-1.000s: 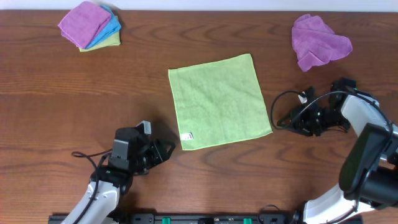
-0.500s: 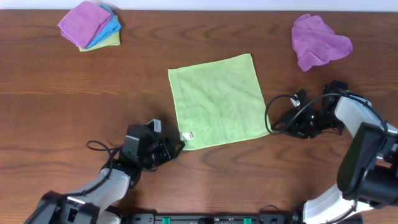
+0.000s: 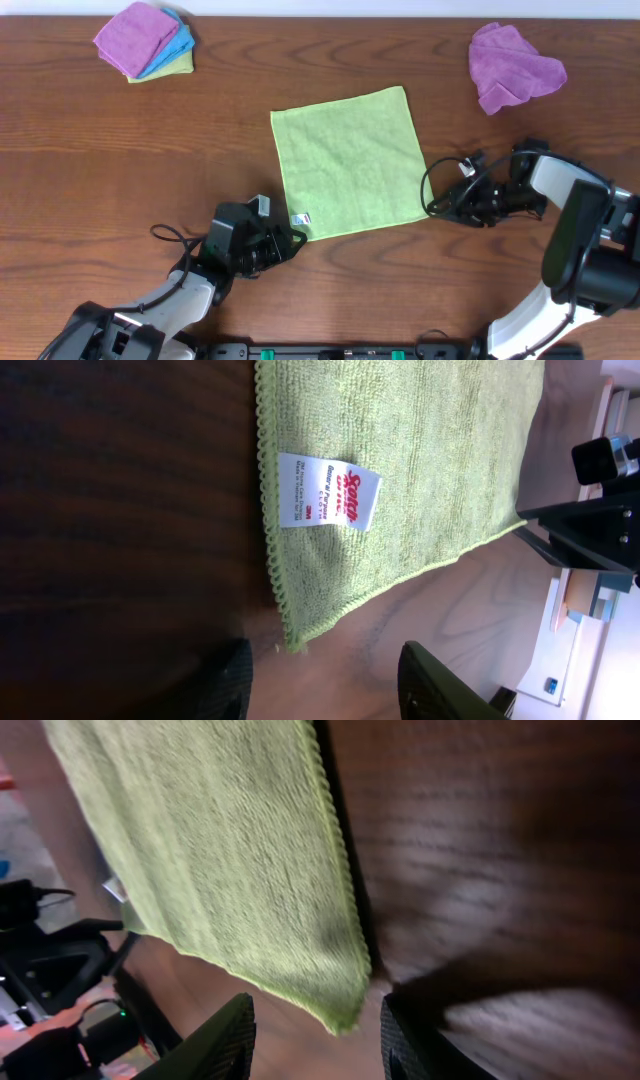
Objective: Fold the cloth
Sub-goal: 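Move both grippers to the bottom corners of the green cloth, then grasp bottom corners with both grippers and fold them up over the top edge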
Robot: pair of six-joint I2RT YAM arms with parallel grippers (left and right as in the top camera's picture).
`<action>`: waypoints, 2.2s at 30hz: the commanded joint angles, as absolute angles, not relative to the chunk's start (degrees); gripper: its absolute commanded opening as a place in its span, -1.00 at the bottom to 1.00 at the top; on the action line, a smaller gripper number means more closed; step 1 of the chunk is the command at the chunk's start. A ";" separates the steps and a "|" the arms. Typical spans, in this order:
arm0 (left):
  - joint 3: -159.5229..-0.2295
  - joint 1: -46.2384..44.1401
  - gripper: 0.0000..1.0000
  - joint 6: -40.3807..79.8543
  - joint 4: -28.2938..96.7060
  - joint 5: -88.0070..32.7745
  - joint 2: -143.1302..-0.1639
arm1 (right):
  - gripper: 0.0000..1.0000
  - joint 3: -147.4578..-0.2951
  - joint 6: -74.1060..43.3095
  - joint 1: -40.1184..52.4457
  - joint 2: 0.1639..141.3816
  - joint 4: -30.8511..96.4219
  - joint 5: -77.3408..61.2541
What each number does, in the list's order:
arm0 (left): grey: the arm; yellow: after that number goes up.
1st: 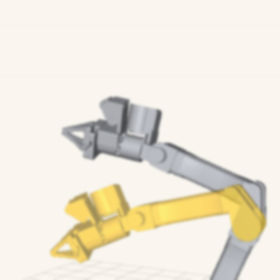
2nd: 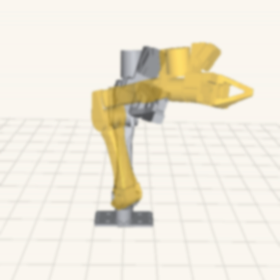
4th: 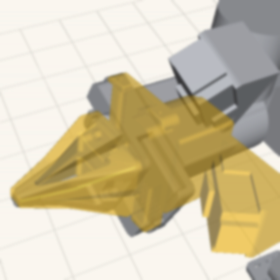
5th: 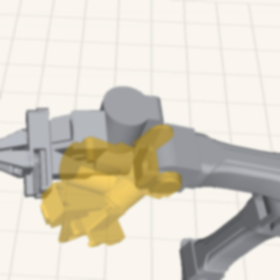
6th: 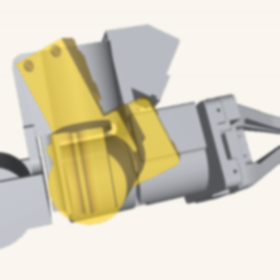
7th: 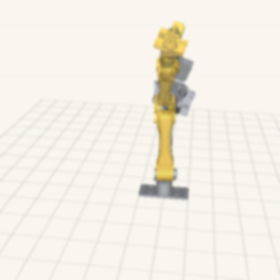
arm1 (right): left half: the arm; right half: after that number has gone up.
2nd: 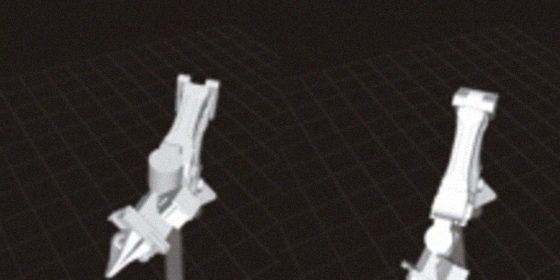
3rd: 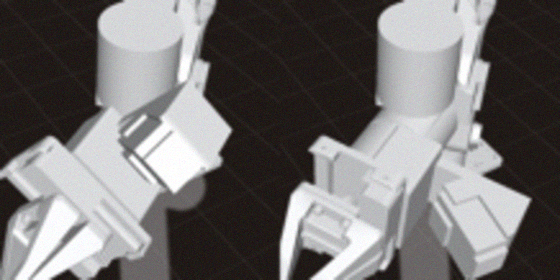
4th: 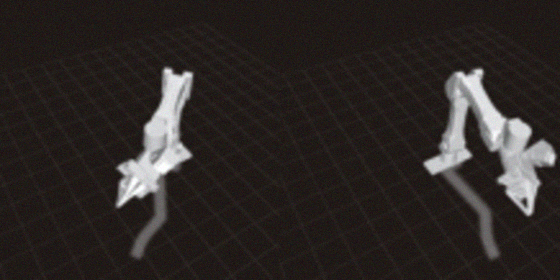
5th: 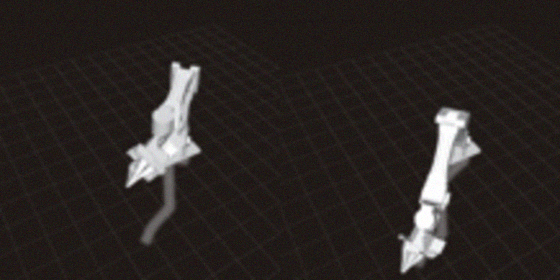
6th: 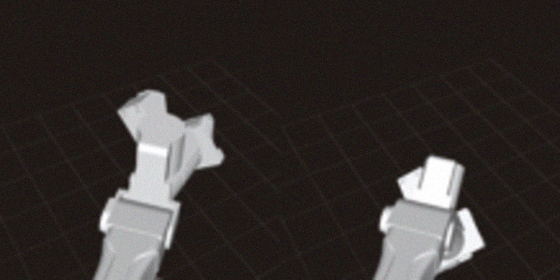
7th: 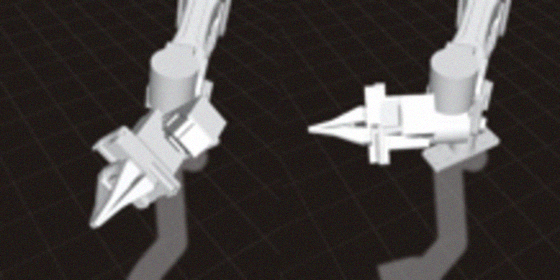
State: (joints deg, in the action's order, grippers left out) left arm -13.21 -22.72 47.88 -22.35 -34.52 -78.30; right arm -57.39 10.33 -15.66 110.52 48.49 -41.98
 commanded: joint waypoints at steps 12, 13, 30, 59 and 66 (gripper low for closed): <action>-13.23 -23.33 -0.02 48.93 -21.04 -29.04 -79.40 | -0.20 -56.88 9.69 -12.32 114.59 45.41 -37.45; -13.23 -23.33 -0.02 48.93 -21.04 -28.67 -79.40 | -0.21 -56.88 9.69 -12.10 114.59 45.41 -37.30; -13.23 -23.62 -0.04 49.69 -23.16 -26.44 -81.80 | -0.31 -56.88 9.23 -11.92 114.59 45.43 -35.79; -16.47 -21.96 -0.88 48.27 -37.15 -37.26 -90.30 | -0.97 -64.07 6.24 -11.29 112.86 53.60 -35.00; -23.73 -19.79 -0.88 45.39 -34.76 -37.56 -90.30 | -0.96 -66.17 4.69 -8.43 108.92 54.19 -37.21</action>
State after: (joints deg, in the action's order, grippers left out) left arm -20.80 -20.23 48.31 -35.86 -36.58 -89.80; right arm -64.58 6.11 -9.96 111.31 54.19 -36.03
